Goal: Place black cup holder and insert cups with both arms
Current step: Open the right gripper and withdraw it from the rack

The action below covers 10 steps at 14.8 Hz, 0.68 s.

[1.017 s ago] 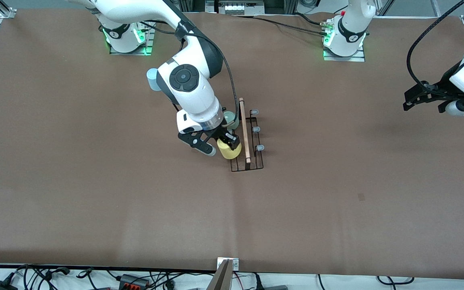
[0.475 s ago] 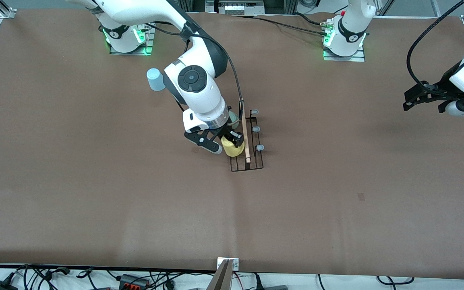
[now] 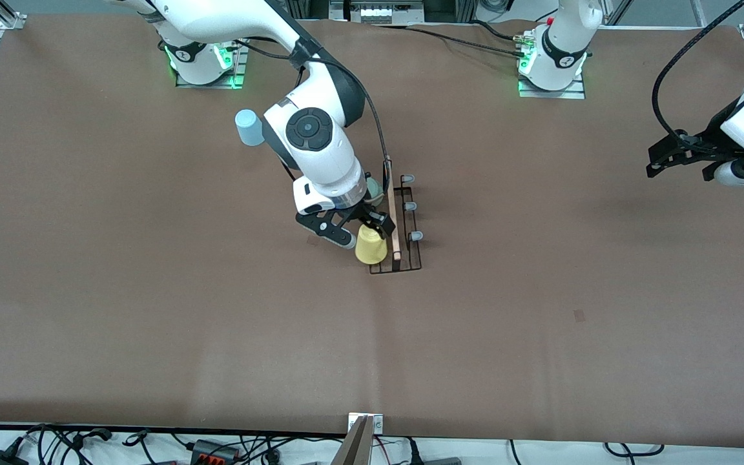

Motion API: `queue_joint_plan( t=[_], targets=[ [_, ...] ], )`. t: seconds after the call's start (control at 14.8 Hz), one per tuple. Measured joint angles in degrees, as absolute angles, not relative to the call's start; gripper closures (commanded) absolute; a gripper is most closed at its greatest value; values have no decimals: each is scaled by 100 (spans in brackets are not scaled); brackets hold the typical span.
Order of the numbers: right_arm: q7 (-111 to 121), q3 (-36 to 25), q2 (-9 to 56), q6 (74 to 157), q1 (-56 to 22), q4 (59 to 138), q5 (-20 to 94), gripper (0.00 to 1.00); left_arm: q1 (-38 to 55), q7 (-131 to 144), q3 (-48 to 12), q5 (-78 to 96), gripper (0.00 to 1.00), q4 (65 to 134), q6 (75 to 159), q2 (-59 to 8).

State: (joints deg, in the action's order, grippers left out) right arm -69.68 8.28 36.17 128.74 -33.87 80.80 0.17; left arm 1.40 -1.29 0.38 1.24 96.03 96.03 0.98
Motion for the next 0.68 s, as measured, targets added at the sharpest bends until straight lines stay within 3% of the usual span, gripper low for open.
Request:
queue_joint_plan(
  t=[0.27, 0.68],
  targets=[
    [-6050, 796, 3140, 11937, -2981, 8010, 12, 0, 140, -129, 37, 124, 0, 9603, 9603, 98],
    [-3520, 769, 1792, 10639, -1531, 8647, 15, 0, 140, -129, 36, 124, 0, 9603, 9603, 98]
  ],
)
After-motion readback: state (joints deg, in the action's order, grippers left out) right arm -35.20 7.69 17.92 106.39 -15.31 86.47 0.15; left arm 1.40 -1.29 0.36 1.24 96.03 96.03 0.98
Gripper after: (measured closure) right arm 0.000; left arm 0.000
